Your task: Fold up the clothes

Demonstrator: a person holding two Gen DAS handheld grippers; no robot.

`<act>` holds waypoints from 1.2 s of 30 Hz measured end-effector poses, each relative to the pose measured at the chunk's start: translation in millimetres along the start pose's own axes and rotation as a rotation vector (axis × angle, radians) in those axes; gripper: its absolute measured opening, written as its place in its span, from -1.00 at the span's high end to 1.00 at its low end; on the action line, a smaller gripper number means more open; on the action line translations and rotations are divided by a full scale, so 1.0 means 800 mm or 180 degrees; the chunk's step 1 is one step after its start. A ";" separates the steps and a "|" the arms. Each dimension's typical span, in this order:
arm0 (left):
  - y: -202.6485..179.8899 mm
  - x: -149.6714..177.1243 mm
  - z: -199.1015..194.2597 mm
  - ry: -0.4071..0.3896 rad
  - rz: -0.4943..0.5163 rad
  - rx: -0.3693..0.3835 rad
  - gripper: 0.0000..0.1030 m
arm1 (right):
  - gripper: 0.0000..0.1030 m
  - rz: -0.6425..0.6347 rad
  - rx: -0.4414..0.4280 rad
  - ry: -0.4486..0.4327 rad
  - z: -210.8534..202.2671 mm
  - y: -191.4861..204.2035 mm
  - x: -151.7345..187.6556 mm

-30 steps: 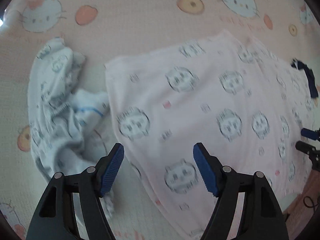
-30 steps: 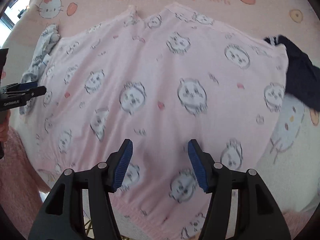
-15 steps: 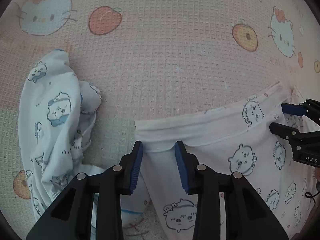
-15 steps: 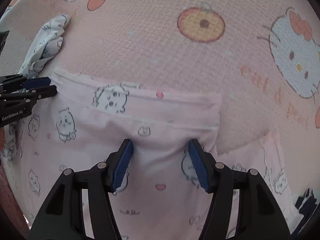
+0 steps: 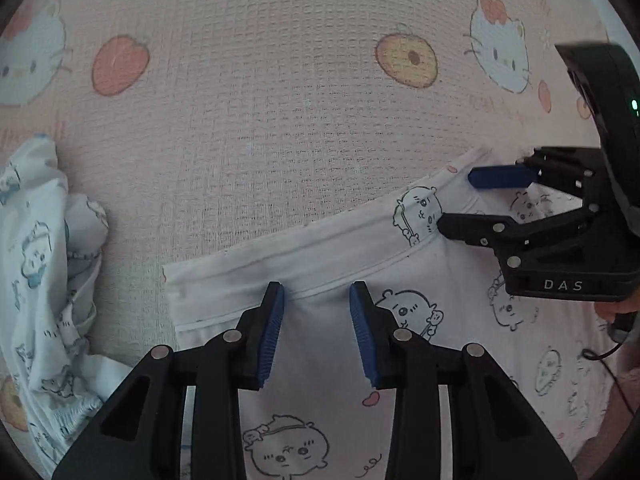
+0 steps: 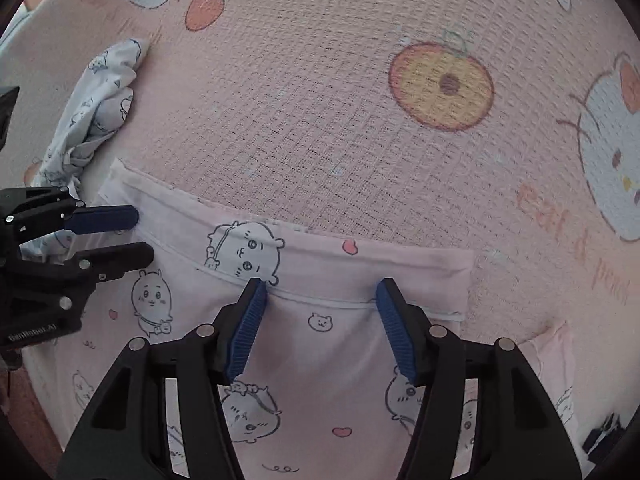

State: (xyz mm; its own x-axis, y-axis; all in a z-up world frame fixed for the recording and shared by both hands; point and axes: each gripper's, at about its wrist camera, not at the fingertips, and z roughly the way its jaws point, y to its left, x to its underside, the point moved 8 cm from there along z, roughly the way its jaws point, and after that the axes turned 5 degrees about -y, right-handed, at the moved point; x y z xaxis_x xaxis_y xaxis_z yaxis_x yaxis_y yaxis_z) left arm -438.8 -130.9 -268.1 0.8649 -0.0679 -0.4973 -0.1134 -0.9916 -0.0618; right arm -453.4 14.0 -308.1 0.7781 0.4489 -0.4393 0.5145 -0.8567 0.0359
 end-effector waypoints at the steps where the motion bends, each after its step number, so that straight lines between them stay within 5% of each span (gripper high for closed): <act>1: 0.002 -0.003 0.001 -0.0016 -0.0006 -0.0071 0.29 | -0.15 0.0024 0.0049 -0.0032 0.002 -0.002 -0.005; 7: 0.028 -0.016 -0.009 -0.0112 -0.0427 -0.0115 0.29 | 0.03 0.0500 0.0257 -0.0240 -0.027 -0.028 -0.025; 10: 0.036 -0.016 -0.028 -0.0167 -0.0339 -0.0152 0.28 | 0.01 0.0704 -0.0022 -0.0299 -0.071 -0.022 -0.004; 14: 0.040 -0.003 -0.043 -0.0081 -0.0391 -0.0113 0.26 | 0.00 0.1029 -0.0017 -0.0153 -0.113 -0.014 0.074; 18: -0.026 0.044 -0.047 0.0219 -0.0242 0.0320 0.26 | 0.00 0.1333 0.0049 0.0140 -0.132 0.002 0.188; 22: -0.098 0.100 -0.064 0.0444 0.0155 0.0347 0.26 | 0.00 0.1457 0.0162 0.0358 -0.138 0.019 0.284; 26: -0.092 0.177 -0.085 0.0651 0.0244 -0.0159 0.22 | -0.01 0.1302 0.0283 0.0260 -0.153 0.030 0.316; 33: -0.058 0.232 -0.148 0.0595 -0.0100 -0.0062 0.11 | -0.01 0.1644 0.0201 0.0193 -0.176 0.029 0.352; 36: -0.072 0.267 -0.160 0.0770 -0.0001 -0.0157 0.11 | -0.01 0.1311 0.0372 0.0258 -0.172 0.045 0.362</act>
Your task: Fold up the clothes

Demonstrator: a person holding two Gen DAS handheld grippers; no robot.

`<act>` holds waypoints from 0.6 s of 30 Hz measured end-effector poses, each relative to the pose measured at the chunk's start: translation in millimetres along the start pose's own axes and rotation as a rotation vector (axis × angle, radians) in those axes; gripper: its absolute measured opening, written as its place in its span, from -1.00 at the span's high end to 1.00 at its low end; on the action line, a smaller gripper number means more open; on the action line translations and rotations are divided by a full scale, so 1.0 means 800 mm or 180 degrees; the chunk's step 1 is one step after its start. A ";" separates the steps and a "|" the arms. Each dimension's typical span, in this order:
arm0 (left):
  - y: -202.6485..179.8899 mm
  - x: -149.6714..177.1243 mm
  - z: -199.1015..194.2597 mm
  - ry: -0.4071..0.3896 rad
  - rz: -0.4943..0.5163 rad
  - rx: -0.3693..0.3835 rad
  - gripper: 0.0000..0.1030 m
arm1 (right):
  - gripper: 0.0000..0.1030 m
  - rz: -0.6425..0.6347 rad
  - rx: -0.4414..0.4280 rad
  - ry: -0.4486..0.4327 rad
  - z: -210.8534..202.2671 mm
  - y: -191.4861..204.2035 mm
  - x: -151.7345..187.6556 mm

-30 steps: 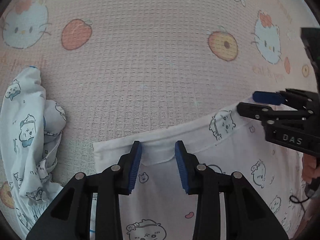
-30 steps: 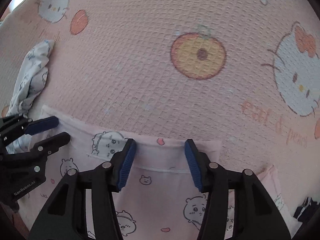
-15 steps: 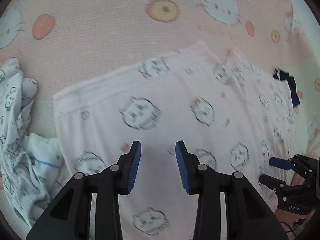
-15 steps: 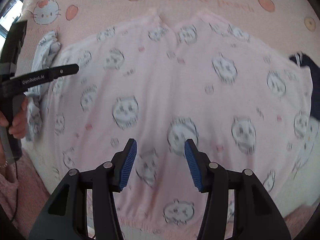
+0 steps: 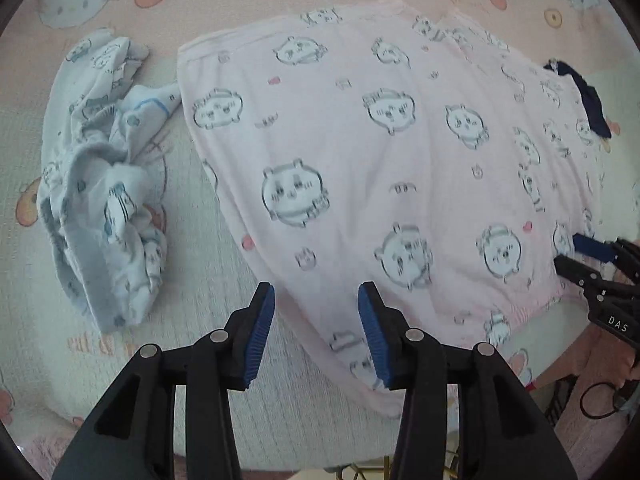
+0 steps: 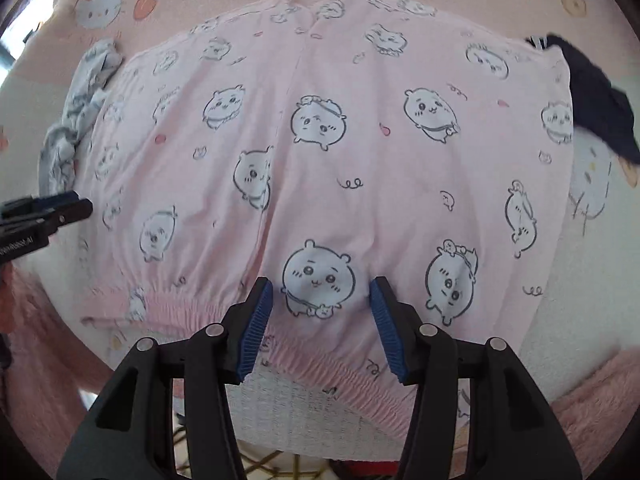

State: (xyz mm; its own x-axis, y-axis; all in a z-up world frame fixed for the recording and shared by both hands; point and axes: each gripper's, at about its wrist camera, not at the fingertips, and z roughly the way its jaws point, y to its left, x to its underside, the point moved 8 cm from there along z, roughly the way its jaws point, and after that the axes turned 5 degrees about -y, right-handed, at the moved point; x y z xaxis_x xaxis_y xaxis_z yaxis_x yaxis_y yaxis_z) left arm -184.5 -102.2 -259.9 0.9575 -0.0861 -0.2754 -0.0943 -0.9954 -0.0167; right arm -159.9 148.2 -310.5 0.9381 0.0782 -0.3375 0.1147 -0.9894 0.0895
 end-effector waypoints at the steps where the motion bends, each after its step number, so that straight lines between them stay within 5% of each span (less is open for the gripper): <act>1: -0.005 0.018 0.001 0.0094 0.0014 0.0030 0.11 | -0.01 -0.0043 0.0013 0.0009 -0.003 0.001 0.006; 6: -0.005 0.069 -0.005 0.0184 0.0311 -0.0237 -0.12 | -0.02 0.0295 -0.0155 0.0094 -0.016 -0.015 0.031; 11: 0.006 0.085 -0.018 0.0134 0.0218 -0.0236 -0.14 | -0.02 0.0112 0.0060 0.0150 -0.021 -0.023 0.054; 15: 0.001 0.070 -0.042 -0.0210 0.0204 -0.0222 -0.14 | -0.02 0.0359 -0.0106 -0.0124 -0.039 -0.035 0.042; 18: -0.017 0.073 -0.033 -0.0116 0.0416 -0.0361 -0.14 | -0.02 0.0540 -0.0014 -0.0273 -0.046 -0.053 0.033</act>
State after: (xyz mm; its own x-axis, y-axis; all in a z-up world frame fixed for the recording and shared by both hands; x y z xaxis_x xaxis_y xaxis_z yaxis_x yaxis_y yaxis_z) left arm -120.0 -94.9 -250.6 0.9284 -0.2156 -0.3028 -0.1840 -0.9743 0.1296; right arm -128.2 196.8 -288.3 0.9128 -0.1006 -0.3959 -0.0411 -0.9869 0.1561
